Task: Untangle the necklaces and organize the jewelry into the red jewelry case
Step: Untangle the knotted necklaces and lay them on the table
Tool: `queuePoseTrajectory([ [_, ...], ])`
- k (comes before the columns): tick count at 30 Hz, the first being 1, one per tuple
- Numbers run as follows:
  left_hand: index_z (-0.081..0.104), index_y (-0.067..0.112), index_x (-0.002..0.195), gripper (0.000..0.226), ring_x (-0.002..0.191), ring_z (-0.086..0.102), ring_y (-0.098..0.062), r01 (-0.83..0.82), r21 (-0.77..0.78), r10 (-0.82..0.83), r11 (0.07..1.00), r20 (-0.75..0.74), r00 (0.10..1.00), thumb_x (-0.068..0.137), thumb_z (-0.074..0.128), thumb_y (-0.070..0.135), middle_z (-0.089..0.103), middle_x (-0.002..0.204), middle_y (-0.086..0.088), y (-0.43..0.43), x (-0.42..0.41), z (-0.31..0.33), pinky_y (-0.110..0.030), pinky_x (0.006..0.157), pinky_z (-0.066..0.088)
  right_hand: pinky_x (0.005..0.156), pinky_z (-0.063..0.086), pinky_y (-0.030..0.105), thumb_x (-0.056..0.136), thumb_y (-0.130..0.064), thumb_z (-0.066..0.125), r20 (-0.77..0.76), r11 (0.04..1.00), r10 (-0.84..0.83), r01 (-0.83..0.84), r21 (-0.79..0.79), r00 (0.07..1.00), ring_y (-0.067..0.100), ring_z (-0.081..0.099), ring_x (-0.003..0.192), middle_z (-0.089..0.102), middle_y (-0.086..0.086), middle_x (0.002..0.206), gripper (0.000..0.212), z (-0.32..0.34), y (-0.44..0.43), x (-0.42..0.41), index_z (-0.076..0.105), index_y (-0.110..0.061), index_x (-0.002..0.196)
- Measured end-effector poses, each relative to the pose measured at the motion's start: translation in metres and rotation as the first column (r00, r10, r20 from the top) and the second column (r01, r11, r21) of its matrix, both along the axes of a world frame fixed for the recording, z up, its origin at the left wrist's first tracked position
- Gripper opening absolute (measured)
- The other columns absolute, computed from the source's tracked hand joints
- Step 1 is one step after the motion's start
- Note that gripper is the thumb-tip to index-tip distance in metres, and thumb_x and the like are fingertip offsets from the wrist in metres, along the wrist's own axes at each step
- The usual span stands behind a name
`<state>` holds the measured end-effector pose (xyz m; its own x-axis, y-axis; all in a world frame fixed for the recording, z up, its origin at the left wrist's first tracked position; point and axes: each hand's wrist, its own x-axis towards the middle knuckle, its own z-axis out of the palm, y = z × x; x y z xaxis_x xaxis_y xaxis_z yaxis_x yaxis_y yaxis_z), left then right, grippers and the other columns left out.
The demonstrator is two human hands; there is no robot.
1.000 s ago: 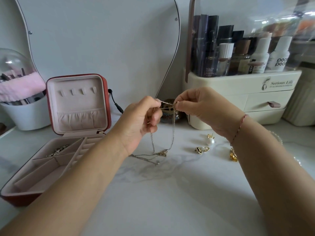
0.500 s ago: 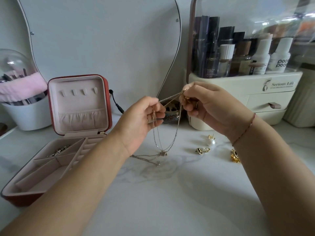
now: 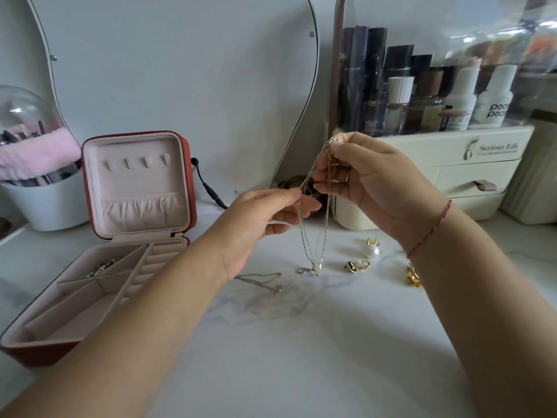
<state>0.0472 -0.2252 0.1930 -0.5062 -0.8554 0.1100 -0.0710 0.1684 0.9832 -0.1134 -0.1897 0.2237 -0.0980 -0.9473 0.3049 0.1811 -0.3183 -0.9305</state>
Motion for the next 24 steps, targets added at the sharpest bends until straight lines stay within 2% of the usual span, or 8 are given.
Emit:
queuePoseTrajectory([
  [4, 0.078, 0.02, 0.09, 0.025, 0.08, 0.059, -0.009, -0.026, -0.008, 0.026, 1.0, 0.001, 1.0, 0.093, 0.054, 0.026, 0.073, 0.088, 0.001, 0.0016, -0.0012, -0.0001, -0.03, 0.087, 0.042, 0.076, 0.056, 0.034, 0.098, -0.006, 0.041, -0.003, 1.0, 0.0, 0.0, -0.007, 1.0, 0.021, 0.063, 0.075, 0.06, 0.008, 0.077, 0.015, 0.0008, 0.0013, 0.0023, 0.049, -0.009, 0.086],
  [8, 0.077, 0.02, 0.083, 0.013, 0.075, 0.06, -0.01, -0.082, -0.025, 0.08, 0.996, -0.077, 0.994, 0.085, 0.064, 0.021, 0.07, 0.075, 0.002, 0.0021, -0.001, 0.0011, -0.028, 0.083, 0.044, 0.079, 0.056, 0.04, 0.099, -0.006, 0.04, -0.02, 1.0, 0.009, -0.01, -0.018, 1.0, 0.025, 0.065, 0.074, 0.062, 0.01, 0.078, 0.015, 0.0013, 0.0027, 0.0036, 0.047, -0.01, 0.086],
  [10, 0.075, 0.018, 0.085, 0.011, 0.08, 0.062, -0.014, -0.102, -0.028, 0.098, 0.994, -0.108, 0.989, 0.086, 0.064, 0.016, 0.071, 0.073, 0.001, 0.0009, -0.0002, 0.0013, -0.028, 0.082, 0.045, 0.079, 0.056, 0.038, 0.099, -0.007, 0.039, -0.043, 1.0, -0.007, 0.006, -0.022, 0.999, 0.025, 0.065, 0.071, 0.063, 0.01, 0.079, 0.015, 0.0011, 0.0026, 0.0039, 0.046, -0.011, 0.086],
  [13, 0.074, 0.019, 0.083, 0.013, 0.085, 0.062, -0.016, -0.116, -0.019, 0.112, 0.993, -0.14, 0.984, 0.087, 0.063, 0.015, 0.072, 0.078, 0.001, -0.001, 0.0005, 0.0015, -0.028, 0.084, 0.046, 0.073, 0.056, 0.034, 0.099, -0.008, 0.038, -0.057, 1.0, -0.002, 0.001, -0.018, 0.998, 0.022, 0.066, 0.065, 0.063, 0.01, 0.079, 0.014, 0.0006, 0.0026, 0.0038, 0.045, -0.012, 0.088],
  [17, 0.077, 0.021, 0.074, 0.023, 0.081, 0.061, -0.013, -0.091, 0.021, 0.094, 0.996, -0.196, 0.976, 0.088, 0.06, 0.016, 0.07, 0.082, 0.0, -0.0021, 0.0007, 0.0024, -0.027, 0.082, 0.047, 0.06, 0.054, 0.032, 0.1, -0.008, 0.038, -0.029, 1.0, 0.019, -0.018, 0.011, 0.999, 0.02, 0.063, 0.054, 0.064, 0.008, 0.072, 0.014, 0.0007, 0.0026, 0.0037, 0.045, -0.012, 0.088],
  [20, 0.078, 0.023, 0.072, 0.027, 0.078, 0.061, -0.01, -0.072, 0.017, 0.074, 0.997, -0.215, 0.974, 0.089, 0.059, 0.016, 0.069, 0.079, 0.004, -0.0013, 0.0006, 0.0031, -0.026, 0.081, 0.047, 0.045, 0.043, 0.024, 0.099, -0.009, 0.04, -0.044, 0.999, 0.006, -0.004, 0.051, 0.999, 0.016, 0.052, 0.04, 0.06, 0.008, 0.068, 0.015, -0.0006, 0.0019, 0.0039, 0.045, -0.012, 0.086],
  [24, 0.077, 0.023, 0.065, 0.036, 0.074, 0.063, -0.009, -0.094, 0.075, 0.112, 0.993, -0.292, 0.95, 0.092, 0.054, 0.017, 0.068, 0.075, 0.006, -0.0039, 0.0018, 0.0059, -0.024, 0.076, 0.047, 0.04, 0.033, 0.025, 0.098, -0.009, 0.042, -0.18, 0.991, -0.03, 0.053, 0.124, 0.983, 0.015, 0.041, 0.036, 0.057, 0.009, 0.07, 0.013, -0.0037, -0.0004, 0.0019, 0.046, -0.012, 0.086],
])
